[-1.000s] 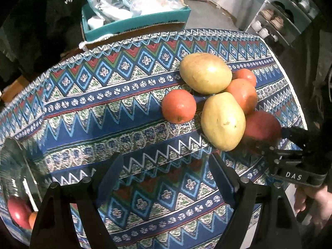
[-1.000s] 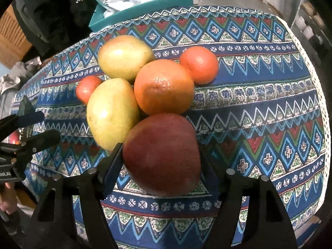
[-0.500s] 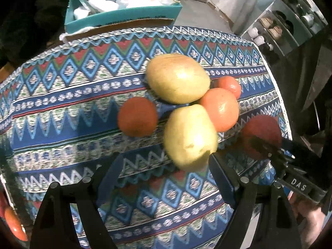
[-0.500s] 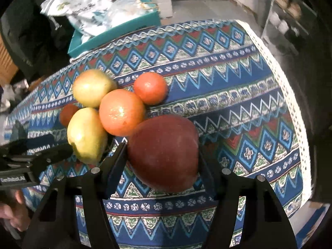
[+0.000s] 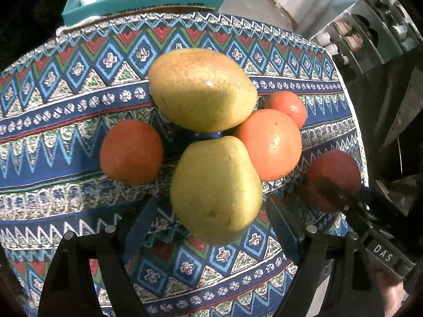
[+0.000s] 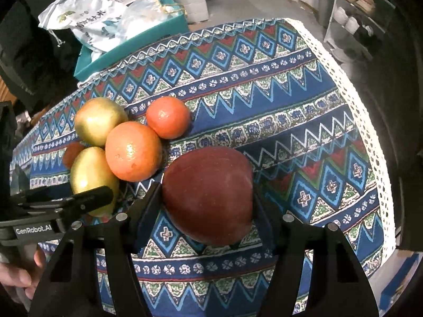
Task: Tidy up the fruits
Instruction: 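Grasp the yellow-green mango with the left tool while the right tool holds the red mango, then carry the red mango with the right tool while the left tool carries the green mango toward the bowl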
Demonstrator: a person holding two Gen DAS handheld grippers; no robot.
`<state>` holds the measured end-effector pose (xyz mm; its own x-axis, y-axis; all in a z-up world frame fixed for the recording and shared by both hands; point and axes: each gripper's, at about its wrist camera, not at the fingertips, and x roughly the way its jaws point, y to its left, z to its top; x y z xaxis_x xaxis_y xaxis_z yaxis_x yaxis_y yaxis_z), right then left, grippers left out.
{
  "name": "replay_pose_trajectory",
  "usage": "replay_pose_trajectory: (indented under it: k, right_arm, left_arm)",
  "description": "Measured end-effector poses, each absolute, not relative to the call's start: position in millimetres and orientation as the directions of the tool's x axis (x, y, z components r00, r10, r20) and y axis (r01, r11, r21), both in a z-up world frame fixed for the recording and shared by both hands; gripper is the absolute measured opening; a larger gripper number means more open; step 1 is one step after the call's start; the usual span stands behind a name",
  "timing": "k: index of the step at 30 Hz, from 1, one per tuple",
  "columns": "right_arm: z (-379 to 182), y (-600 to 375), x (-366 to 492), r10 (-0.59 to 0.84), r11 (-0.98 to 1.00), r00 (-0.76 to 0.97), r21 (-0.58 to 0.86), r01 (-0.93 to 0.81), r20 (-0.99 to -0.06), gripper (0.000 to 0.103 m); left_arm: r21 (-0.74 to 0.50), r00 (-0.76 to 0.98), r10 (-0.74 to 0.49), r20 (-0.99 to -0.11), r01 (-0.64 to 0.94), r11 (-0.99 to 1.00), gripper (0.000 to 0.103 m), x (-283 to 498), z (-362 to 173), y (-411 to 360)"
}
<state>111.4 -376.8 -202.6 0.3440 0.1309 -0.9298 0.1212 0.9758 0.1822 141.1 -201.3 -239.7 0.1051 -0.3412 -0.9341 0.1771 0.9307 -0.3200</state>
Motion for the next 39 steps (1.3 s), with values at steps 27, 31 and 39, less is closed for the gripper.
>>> replay_pose_trajectory:
  k: [27, 31, 39]
  right_arm:
    - [-195, -376, 114, 0.142, 0.974, 0.379, 0.197, 0.108, -0.914, 0.065]
    - [-180, -367, 110, 0.145, 0.978, 0.409, 0.194, 0.082, -0.901, 0.065]
    - [-152, -342, 104, 0.162, 0.982, 0.454, 0.187, 0.009, -0.876, 0.065]
  left_arm:
    - [-0.231, 0.186, -0.291, -0.938, 0.286, 0.93, 0.067, 126, -223, -196]
    - [-0.211, 0.219, -0.285, -0.933, 0.309, 0.927, 0.067, 117, -207, -188]
    - [-0.173, 0.286, -0.273, -0.919, 0.33, 0.928, 0.067, 98, -171, -160]
